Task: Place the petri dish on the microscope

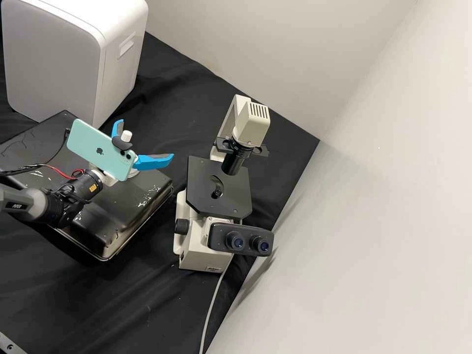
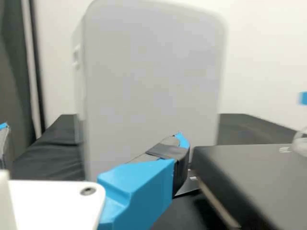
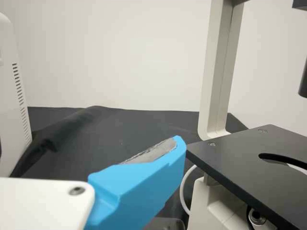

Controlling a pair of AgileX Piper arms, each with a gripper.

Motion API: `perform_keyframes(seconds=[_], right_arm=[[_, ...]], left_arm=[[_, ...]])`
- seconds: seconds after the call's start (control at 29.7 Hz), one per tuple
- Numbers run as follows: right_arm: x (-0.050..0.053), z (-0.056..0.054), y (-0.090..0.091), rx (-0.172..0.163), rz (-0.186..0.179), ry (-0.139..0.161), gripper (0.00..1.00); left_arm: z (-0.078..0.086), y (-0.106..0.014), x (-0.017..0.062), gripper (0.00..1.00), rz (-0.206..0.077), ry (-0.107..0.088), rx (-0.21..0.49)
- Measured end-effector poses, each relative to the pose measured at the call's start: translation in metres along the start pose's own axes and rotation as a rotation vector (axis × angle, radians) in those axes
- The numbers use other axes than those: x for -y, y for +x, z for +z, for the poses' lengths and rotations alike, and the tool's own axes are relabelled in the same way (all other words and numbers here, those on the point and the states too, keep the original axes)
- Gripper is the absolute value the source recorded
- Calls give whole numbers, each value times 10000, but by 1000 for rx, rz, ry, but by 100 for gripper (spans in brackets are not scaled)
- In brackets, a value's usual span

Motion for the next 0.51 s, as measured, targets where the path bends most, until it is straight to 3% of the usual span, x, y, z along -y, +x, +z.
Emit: perform_keyframes(seconds=[0.03, 0.17, 0.24, 0.3, 0.34, 0.37, 0.51], right_arm=[[0, 0, 0, 0, 0, 0, 100], [0, 0, 0, 0, 0, 0, 100], [0, 0, 0, 0, 0, 0, 100], [0, 0, 0, 0, 0, 0, 100], [0, 0, 0, 0, 0, 0, 100], [0, 0, 0, 0, 0, 0, 100], [0, 0, 0, 0, 0, 0, 100]], left_arm=[[53, -45, -54, 100, 17, 2, 18], [208, -199, -149, 100, 29, 13, 73], [250, -258, -154, 100, 5, 15, 87], [276, -327, -133, 100, -49, 15, 92], [292, -378, -116, 100, -88, 24, 100], [307, -418, -114, 100, -104, 32, 113], [369, -486, -120, 100, -113, 44, 165]])
